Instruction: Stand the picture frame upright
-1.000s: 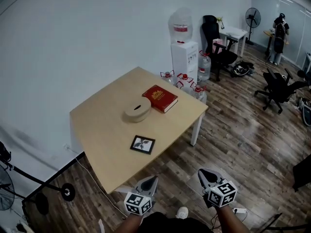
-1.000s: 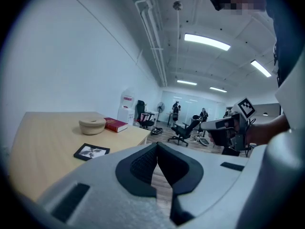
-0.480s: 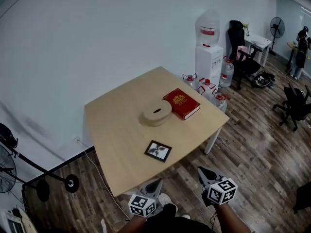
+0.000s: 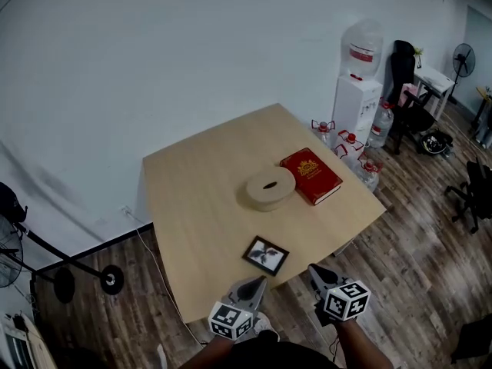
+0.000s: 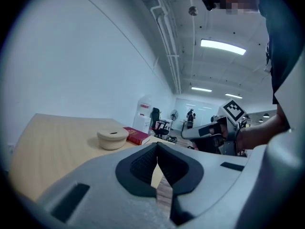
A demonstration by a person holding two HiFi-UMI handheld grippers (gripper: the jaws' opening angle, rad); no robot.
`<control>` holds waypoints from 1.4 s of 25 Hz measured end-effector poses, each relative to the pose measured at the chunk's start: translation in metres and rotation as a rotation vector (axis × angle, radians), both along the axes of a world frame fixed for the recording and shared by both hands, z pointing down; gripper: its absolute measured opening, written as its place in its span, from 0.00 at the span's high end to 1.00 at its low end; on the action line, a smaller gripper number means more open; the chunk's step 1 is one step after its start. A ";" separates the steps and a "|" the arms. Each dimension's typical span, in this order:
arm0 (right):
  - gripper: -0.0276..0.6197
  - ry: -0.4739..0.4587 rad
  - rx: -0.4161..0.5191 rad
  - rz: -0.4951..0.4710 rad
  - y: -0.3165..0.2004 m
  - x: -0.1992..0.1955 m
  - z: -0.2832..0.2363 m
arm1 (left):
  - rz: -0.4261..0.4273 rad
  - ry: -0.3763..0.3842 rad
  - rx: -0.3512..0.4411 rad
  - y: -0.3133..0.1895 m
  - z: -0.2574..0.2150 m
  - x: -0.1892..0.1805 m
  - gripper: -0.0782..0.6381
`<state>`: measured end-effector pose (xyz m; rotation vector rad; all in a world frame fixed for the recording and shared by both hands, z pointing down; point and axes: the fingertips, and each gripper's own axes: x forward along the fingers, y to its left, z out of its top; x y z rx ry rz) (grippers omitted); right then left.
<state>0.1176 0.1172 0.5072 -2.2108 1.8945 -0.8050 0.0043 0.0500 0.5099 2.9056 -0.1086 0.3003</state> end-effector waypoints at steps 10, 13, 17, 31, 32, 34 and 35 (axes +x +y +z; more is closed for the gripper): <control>0.94 0.031 -0.052 -0.123 -0.085 -0.001 0.006 | -0.038 0.003 -0.001 -0.075 -0.004 0.004 0.89; 0.94 0.049 -0.063 -0.151 -0.102 0.002 0.008 | -0.068 -0.009 0.002 -0.095 0.003 0.003 0.89; 0.94 0.045 -0.079 -0.230 -0.117 0.003 0.017 | -0.105 -0.025 -0.013 -0.108 0.010 0.006 0.89; 0.94 0.098 -0.160 -0.447 -0.162 0.031 0.051 | -0.322 -0.068 -0.025 -0.130 0.016 0.011 0.89; 0.94 0.103 -0.176 -0.465 -0.163 0.030 0.056 | -0.337 -0.084 -0.028 -0.130 0.021 0.008 0.89; 0.94 0.124 -0.211 -0.498 -0.165 0.031 0.066 | -0.363 -0.114 -0.032 -0.130 0.032 0.004 0.89; 0.94 0.135 -0.229 -0.517 -0.167 0.032 0.070 | -0.373 -0.126 -0.035 -0.130 0.037 0.003 0.89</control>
